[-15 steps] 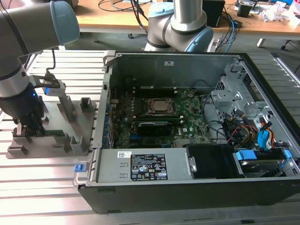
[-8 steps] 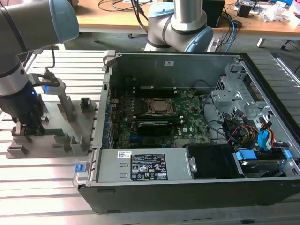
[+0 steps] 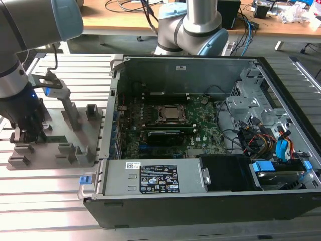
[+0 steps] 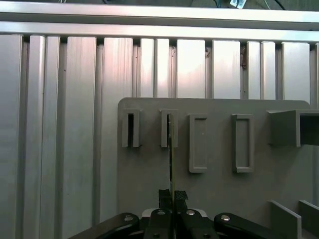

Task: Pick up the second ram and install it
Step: 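Pick up the second ram and move it above second insertion slot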

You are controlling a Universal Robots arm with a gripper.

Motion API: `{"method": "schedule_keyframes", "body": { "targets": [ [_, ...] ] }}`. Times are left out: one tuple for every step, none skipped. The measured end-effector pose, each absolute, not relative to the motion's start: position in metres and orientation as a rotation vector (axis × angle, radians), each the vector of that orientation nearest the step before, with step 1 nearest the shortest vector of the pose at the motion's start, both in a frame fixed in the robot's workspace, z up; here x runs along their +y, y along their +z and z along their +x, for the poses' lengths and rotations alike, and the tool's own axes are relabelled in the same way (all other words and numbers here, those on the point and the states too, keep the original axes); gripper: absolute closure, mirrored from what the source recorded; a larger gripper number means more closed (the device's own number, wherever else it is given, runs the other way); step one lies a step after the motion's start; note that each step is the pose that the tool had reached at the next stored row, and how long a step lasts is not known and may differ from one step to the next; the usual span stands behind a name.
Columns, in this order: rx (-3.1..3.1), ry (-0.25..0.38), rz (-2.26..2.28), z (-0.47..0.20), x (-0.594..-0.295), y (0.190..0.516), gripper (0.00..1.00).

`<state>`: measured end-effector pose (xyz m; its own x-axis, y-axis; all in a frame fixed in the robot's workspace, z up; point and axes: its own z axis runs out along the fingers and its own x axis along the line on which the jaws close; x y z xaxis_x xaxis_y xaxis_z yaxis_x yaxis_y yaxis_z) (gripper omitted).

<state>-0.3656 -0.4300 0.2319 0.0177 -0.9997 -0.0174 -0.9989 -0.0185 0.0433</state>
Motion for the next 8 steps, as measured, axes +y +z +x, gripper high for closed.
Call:
{"method": "schedule_keyframes", "body": {
  "targets": [
    [-2.188,-0.067,2.228,-0.366,-0.43,0.234,0.86],
    [-2.188,-0.067,2.227,-0.366,-0.43,0.235,0.86],
    [-2.188,-0.066,2.227,-0.366,-0.43,0.237,0.86],
    [-2.187,-0.066,2.227,-0.366,-0.43,0.239,0.86],
    [-2.187,-0.066,2.227,-0.366,-0.43,0.241,0.86],
    [-2.187,-0.066,2.227,-0.366,-0.43,0.242,0.86],
    [-2.187,-0.066,2.227,-0.366,-0.43,0.243,0.86],
    [-2.187,-0.066,2.227,-0.366,-0.429,0.245,0.86]
  ]
}}
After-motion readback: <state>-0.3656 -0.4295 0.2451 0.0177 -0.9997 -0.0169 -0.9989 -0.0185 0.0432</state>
